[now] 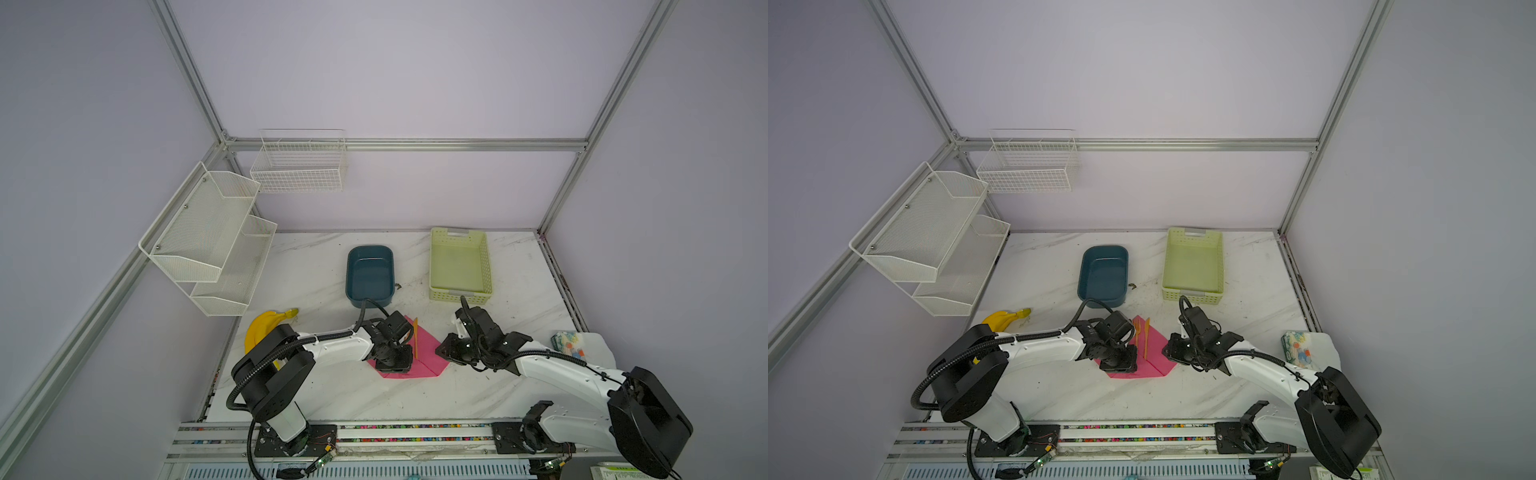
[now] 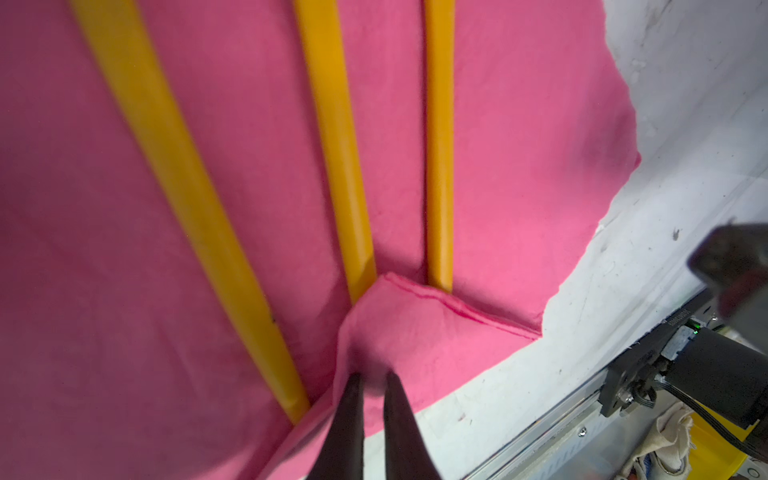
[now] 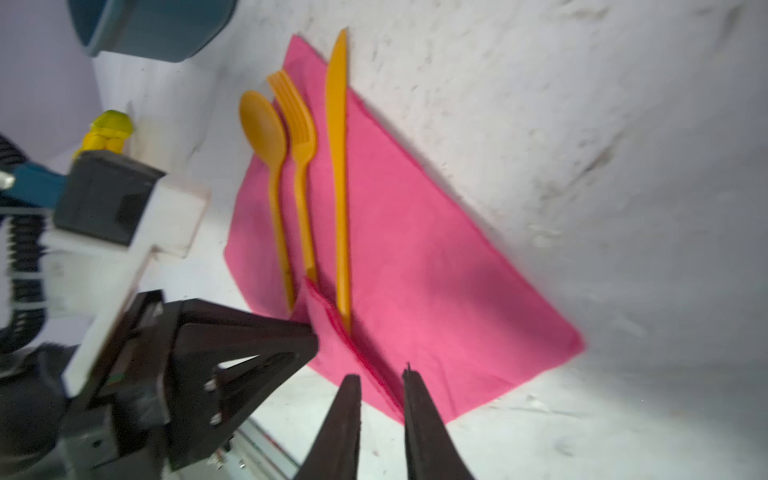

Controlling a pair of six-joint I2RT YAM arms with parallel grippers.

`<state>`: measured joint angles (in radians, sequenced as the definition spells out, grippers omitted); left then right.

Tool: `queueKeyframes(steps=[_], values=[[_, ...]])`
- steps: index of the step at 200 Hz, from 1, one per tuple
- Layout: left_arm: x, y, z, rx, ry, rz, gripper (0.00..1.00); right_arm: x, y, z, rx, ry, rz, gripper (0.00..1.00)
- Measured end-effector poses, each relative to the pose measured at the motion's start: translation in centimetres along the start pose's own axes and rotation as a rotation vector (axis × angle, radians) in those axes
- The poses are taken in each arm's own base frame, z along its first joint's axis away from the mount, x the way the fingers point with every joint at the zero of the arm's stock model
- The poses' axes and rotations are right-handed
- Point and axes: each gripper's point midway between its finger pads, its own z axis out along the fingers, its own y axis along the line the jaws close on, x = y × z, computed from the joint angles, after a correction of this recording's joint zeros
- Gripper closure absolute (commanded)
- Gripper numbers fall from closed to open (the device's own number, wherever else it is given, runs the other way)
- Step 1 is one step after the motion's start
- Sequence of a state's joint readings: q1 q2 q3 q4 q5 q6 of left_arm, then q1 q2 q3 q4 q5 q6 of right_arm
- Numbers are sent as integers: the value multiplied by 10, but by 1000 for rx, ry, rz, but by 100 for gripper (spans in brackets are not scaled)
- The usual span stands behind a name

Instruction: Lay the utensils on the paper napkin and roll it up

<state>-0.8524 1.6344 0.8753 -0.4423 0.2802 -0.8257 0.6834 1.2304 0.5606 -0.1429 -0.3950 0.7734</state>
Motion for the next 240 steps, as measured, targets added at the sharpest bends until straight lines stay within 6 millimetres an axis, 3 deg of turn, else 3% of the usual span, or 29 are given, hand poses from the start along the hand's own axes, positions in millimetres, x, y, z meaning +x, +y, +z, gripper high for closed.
queueKeyframes(steps=[24, 65, 240], values=[[0, 0, 0, 0, 0, 0, 87, 19, 15, 13, -71, 74, -24, 86], [0, 0, 0, 0, 0, 0, 87, 48, 20, 36, -81, 177, -45, 89], [0, 0, 0, -1, -1, -2, 87, 52, 0, 54, -16, 193, -20, 94]])
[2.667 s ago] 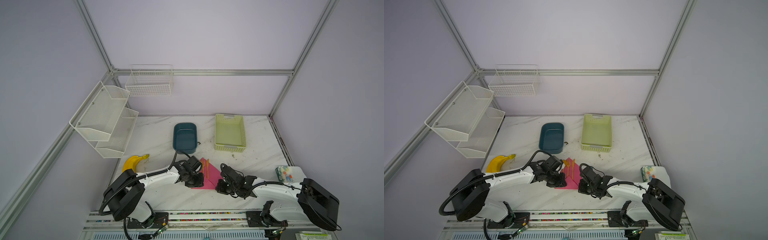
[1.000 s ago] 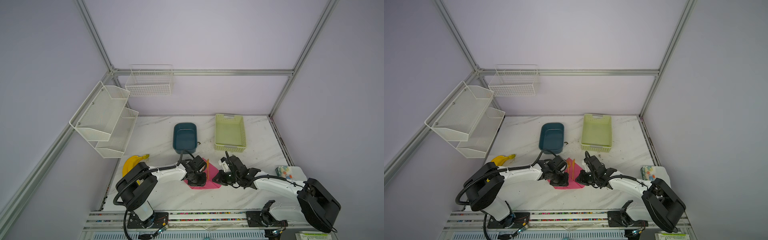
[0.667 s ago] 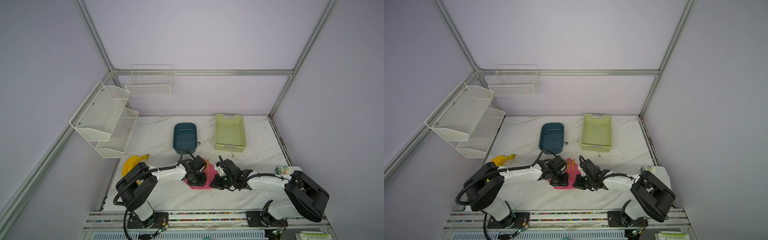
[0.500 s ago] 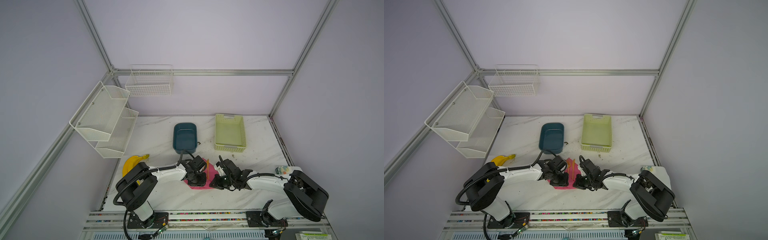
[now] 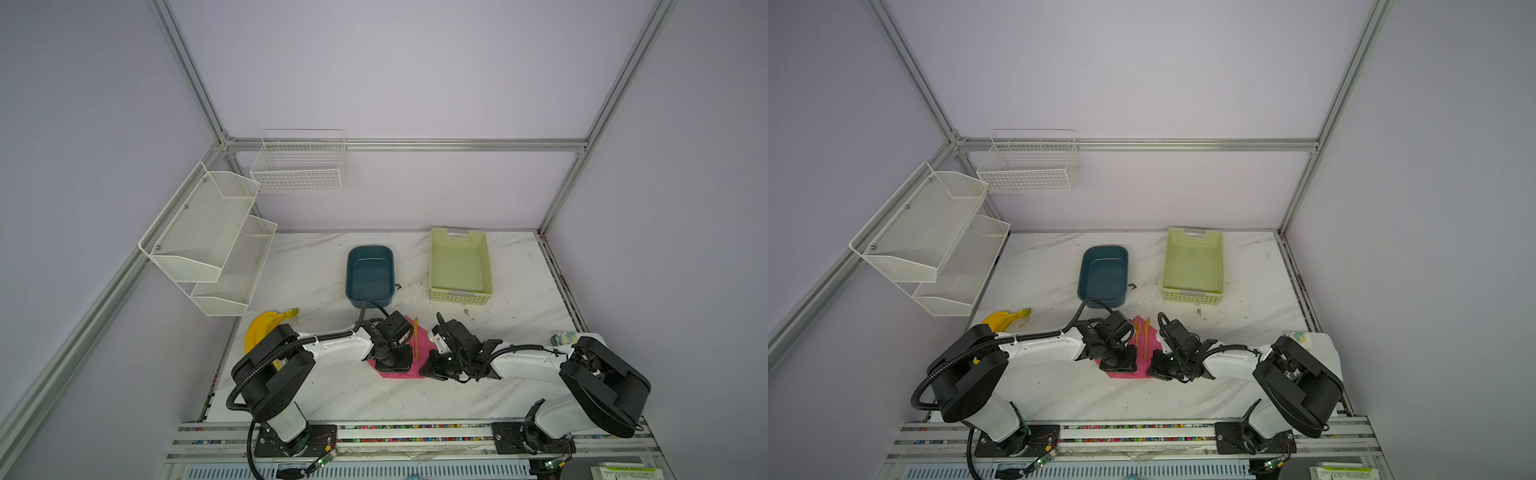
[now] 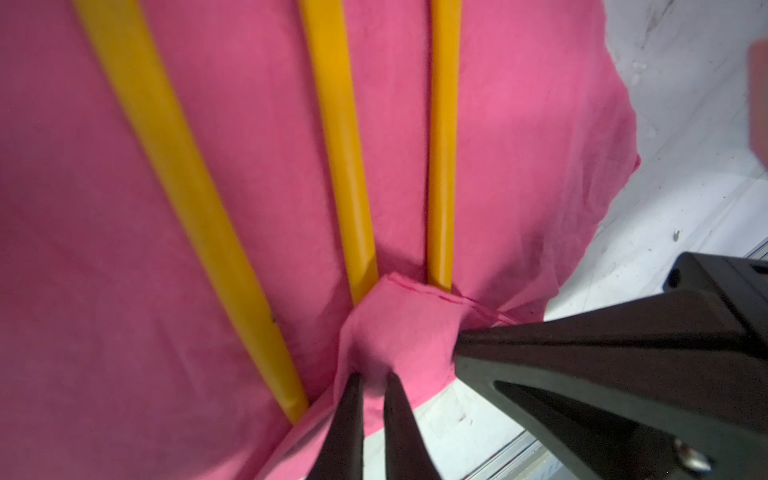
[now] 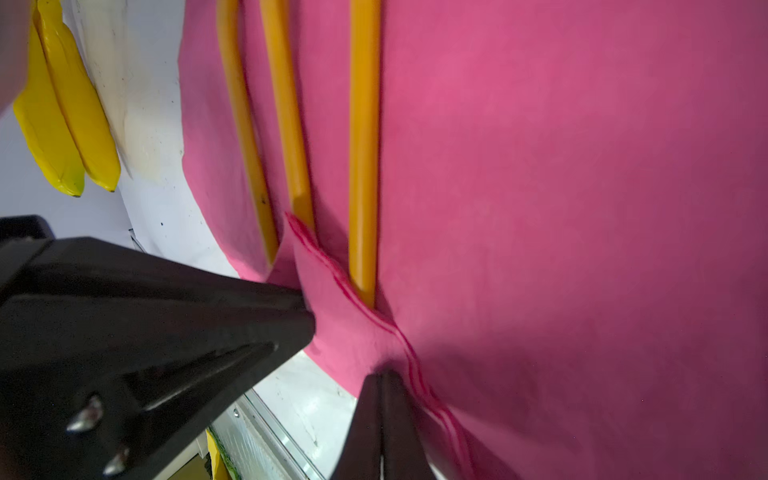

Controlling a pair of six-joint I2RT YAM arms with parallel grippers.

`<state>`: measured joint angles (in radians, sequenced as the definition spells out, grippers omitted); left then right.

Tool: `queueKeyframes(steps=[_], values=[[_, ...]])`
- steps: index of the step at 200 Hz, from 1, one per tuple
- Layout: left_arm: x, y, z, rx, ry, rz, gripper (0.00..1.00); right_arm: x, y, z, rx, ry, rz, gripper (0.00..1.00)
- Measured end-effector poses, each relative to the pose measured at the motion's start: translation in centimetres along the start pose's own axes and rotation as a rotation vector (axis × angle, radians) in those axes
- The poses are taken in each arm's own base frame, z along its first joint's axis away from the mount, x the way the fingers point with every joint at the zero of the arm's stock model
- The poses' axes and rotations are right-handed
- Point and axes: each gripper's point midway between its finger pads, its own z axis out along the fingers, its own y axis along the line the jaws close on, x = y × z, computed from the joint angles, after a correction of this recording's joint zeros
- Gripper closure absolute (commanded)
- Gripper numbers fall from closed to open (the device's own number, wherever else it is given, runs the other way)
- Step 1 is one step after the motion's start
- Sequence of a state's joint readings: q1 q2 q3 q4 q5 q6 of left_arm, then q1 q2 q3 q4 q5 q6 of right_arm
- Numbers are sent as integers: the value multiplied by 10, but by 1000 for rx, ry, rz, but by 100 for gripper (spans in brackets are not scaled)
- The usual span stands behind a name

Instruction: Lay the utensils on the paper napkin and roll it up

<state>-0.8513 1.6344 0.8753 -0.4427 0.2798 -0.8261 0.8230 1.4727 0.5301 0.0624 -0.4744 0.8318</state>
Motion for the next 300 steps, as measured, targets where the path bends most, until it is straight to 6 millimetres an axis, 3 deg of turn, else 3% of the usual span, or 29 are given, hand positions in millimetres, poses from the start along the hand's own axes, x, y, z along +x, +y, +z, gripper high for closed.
queueKeyframes(steps=[109, 184, 300], values=[[0, 0, 0, 0, 0, -1, 87, -7, 10, -6, -6, -22, -11, 94], [0, 0, 0, 0, 0, -1, 87, -10, -1, -1, 43, -33, -3, 94], [-1, 1, 0, 0, -2, -5, 87, -18, 7, -7, 46, -64, -18, 93]])
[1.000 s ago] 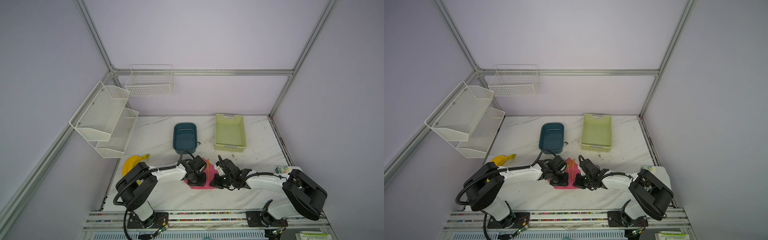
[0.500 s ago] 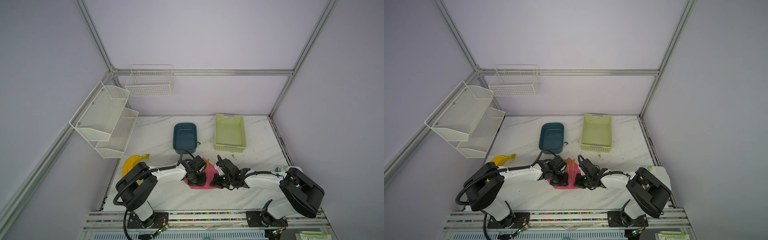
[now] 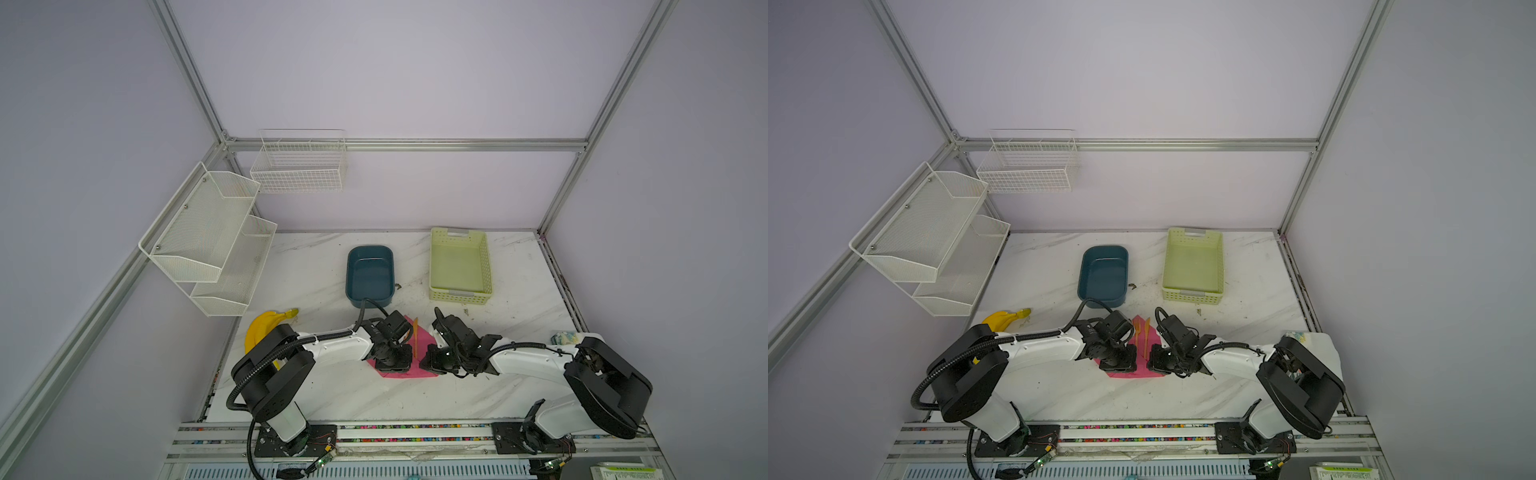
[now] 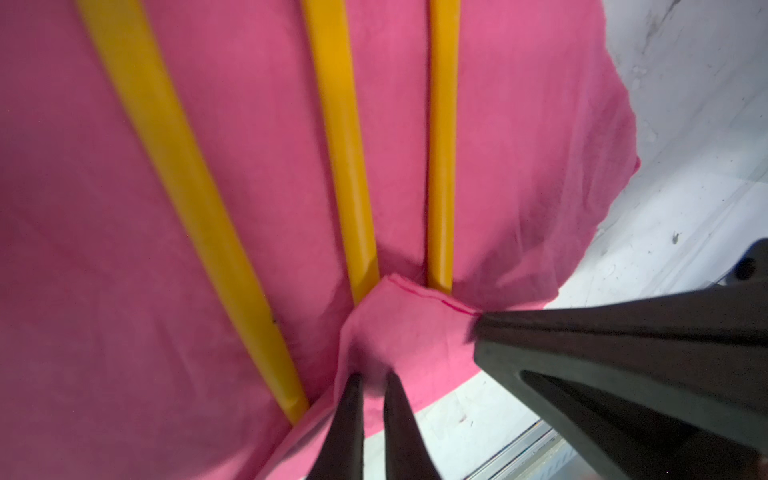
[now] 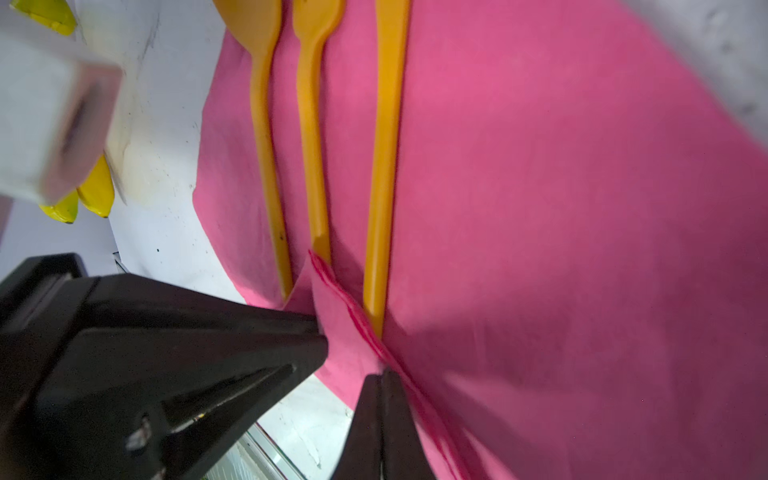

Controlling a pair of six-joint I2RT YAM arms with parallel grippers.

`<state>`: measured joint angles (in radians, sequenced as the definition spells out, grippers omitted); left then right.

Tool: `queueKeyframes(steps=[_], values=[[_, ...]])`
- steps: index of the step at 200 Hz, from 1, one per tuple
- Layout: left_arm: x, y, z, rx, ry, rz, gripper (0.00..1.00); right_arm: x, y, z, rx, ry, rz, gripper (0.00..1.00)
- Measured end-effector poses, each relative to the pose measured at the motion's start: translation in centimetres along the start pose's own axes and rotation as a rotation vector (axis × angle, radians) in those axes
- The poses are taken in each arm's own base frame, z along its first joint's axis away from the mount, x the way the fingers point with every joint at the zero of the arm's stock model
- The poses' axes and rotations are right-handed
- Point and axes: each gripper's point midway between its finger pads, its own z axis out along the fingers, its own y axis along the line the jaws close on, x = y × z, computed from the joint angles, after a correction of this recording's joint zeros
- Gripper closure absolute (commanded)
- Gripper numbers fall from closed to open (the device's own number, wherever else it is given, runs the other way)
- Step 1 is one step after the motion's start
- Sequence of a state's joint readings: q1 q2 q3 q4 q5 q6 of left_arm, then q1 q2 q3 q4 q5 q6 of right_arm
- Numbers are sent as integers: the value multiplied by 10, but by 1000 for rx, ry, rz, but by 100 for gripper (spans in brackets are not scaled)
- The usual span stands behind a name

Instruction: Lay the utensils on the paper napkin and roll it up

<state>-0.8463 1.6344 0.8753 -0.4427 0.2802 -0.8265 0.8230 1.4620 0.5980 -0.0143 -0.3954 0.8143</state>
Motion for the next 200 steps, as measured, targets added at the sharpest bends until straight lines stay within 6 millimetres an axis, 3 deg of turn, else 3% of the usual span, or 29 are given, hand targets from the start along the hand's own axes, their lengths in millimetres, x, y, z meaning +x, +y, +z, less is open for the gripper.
queueKeyframes(steps=[128, 159, 200], values=[[0, 0, 0, -1, 0, 0, 88, -2, -8, 4, 32, 2, 2, 91], [0, 1, 0, -3, 0, -2, 87, -22, -5, -17, 12, -60, 28, 85], [0, 1, 0, -4, 1, -2, 87, -51, -17, -48, 55, -157, 54, 59]])
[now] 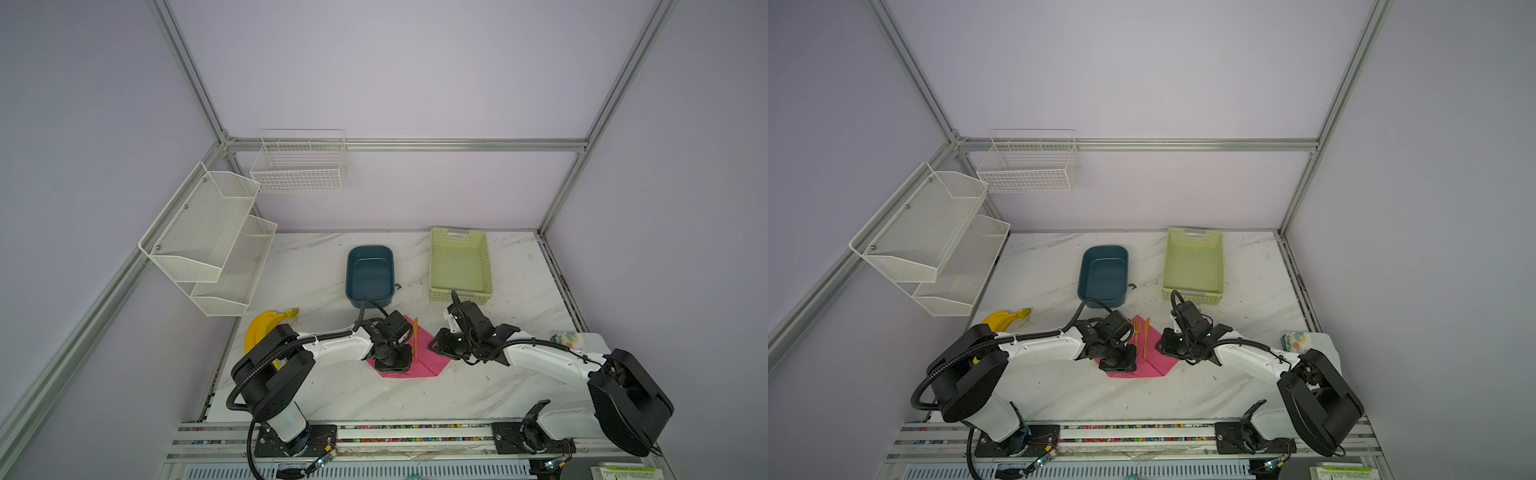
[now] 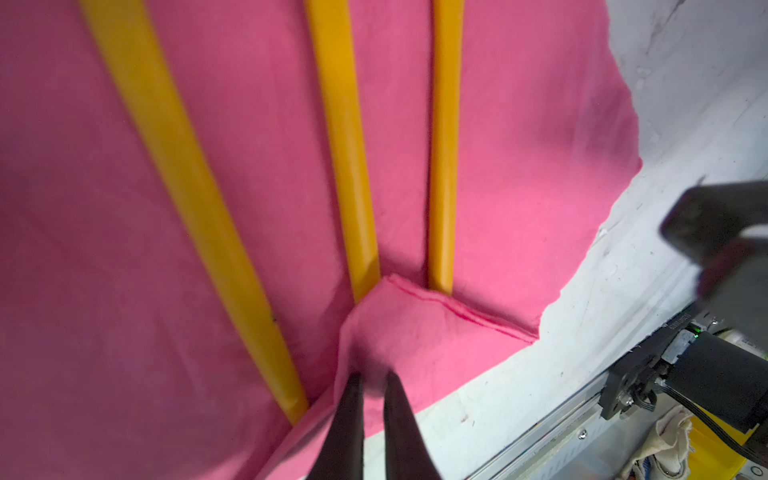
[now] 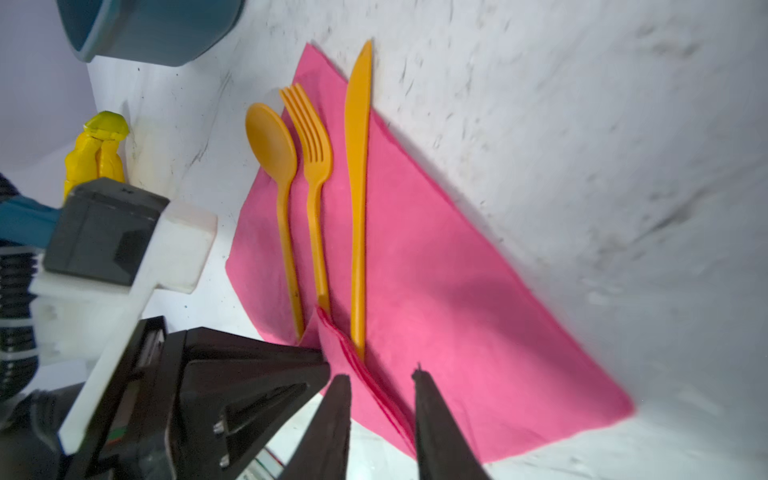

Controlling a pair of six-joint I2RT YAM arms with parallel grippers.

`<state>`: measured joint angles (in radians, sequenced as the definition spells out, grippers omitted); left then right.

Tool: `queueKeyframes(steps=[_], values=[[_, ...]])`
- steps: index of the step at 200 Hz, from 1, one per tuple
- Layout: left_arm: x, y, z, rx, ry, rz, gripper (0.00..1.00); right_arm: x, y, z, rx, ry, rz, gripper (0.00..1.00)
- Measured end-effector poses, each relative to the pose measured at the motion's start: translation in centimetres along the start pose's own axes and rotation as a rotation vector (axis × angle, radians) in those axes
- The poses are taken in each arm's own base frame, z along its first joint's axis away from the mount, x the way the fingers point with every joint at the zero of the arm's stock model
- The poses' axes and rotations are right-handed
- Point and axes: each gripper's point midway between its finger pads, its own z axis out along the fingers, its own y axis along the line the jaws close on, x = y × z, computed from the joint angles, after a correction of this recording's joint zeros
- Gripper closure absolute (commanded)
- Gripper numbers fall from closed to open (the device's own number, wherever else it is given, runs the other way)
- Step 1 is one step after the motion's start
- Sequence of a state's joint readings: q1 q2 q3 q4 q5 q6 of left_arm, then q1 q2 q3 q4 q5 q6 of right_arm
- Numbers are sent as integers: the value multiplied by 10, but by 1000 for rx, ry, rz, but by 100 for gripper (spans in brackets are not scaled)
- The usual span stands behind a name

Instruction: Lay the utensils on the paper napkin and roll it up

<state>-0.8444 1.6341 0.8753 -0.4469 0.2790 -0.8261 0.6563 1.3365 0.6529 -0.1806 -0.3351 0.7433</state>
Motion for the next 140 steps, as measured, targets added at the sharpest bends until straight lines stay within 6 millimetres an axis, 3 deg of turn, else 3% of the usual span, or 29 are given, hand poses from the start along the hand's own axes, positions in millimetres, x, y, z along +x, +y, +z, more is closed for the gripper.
queueKeyframes(steps=[34, 72, 140], values=[[0, 0, 0, 0, 0, 0, 87, -12, -33, -9, 131, -42, 32, 50], [0, 0, 0, -1, 1, 0, 87, -7, -58, -7, 236, -22, 51, 46], [1, 0, 0, -2, 2, -1, 87, 4, -53, 6, 168, 44, 34, 48]])
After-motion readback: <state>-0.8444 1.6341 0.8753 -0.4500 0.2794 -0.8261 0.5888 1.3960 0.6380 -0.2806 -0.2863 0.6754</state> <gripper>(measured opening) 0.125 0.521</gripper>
